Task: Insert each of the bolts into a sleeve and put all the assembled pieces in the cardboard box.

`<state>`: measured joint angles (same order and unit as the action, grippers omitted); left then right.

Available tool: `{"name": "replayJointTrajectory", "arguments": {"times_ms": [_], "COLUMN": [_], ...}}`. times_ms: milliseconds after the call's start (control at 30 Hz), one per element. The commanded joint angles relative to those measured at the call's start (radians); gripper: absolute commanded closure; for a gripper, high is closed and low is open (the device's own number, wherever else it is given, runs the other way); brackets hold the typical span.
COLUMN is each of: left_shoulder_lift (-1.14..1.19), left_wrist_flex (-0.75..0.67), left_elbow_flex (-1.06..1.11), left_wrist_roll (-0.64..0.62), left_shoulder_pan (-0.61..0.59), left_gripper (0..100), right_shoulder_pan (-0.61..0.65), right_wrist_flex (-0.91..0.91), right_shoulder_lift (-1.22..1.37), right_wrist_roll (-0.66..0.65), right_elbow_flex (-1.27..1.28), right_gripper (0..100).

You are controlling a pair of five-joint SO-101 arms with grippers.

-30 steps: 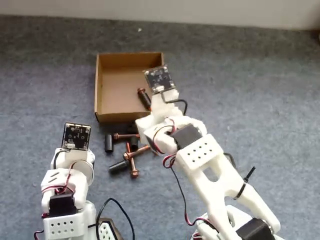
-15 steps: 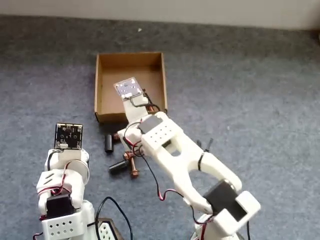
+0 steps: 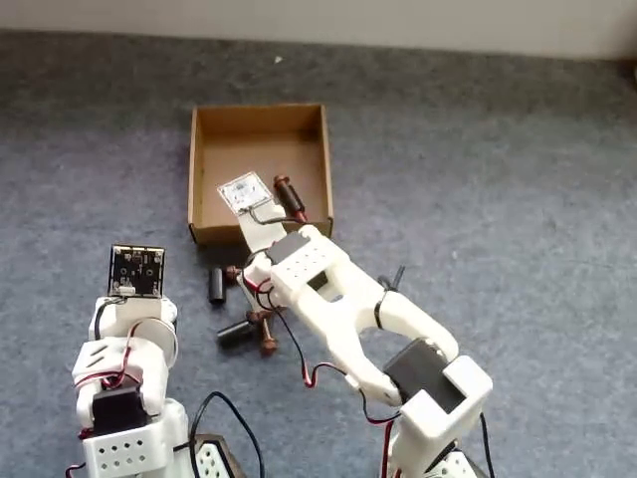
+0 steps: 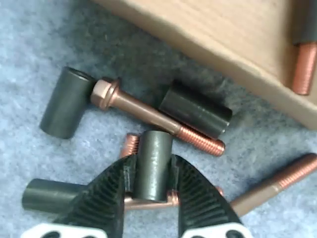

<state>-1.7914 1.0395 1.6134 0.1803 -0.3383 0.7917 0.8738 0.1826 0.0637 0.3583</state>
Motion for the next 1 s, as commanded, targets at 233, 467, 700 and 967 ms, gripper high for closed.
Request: {"name": "replayJointTrajectory", "arguments": {"times_ms": [233, 467, 700, 967], "left_shoulder_lift": [-0.007, -0.007, -0.007, -0.007], "left_wrist_flex": [-0.02, -0.02, -0.02, -0.02], "left_elbow_flex": [-0.036, -0.036, -0.036, -0.036], "left_wrist_roll": [0.008, 0.009, 0.009, 0.011], "left_shoulder_pan": [-0.01, -0.008, -0.008, -0.008], "left_gripper": [99, 99, 99, 99], "right_shoulder_pan": [-0.084, -0.096, -0.099, -0.125], "right_wrist_flex": [0.15, 0.191, 0.222, 0.371], "right_shoulder_lift": [-0.007, -0.004, -0.016, -0.272], "right_wrist_roll": [-0.201, -0.212, -0.354, -0.354], "right_elbow_flex": [-0.044, -0.044, -0.044, -0.038], "right_gripper": [97.4, 89.0, 98.9, 99.5]}}
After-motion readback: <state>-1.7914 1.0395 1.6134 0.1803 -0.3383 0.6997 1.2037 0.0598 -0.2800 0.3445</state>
